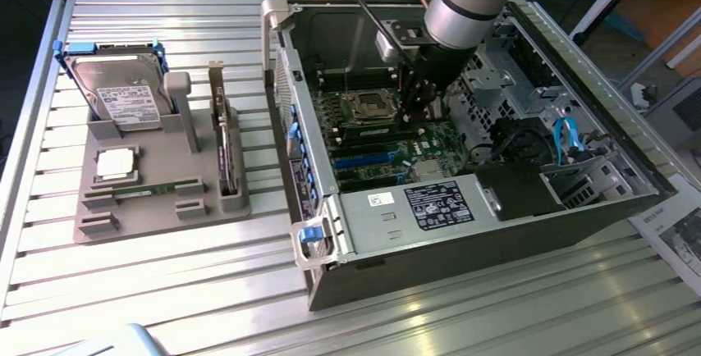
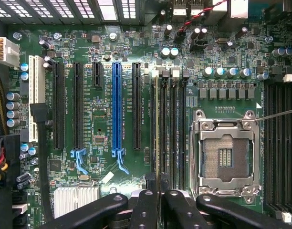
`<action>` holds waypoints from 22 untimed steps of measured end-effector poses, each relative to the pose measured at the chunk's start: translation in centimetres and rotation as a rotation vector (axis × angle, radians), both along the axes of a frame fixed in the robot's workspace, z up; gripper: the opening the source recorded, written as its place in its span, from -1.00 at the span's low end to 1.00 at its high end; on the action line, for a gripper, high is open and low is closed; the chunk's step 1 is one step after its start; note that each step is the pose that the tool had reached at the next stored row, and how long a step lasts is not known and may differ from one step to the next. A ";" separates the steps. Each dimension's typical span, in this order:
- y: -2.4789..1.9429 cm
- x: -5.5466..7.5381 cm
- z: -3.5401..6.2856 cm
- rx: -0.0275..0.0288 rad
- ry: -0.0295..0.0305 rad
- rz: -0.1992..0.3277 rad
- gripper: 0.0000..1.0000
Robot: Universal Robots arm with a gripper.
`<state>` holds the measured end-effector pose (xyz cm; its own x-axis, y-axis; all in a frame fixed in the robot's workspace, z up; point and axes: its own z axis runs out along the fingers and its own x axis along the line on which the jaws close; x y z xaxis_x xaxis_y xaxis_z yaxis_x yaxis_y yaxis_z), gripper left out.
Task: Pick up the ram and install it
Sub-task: 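Insert the ram into the slot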
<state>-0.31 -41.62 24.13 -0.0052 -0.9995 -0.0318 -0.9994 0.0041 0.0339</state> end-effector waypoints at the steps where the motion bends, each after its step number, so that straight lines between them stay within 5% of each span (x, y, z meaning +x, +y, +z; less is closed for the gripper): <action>1: 0.00 0.0 0.00 -0.0002 0.0000 0.000 -0.76; 22: 0.07 0.0 -0.25 -0.0002 0.0000 0.000 -0.76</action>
<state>-0.32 -41.55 23.88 -0.0052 -0.9995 -0.0317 -0.9994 0.0041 0.0340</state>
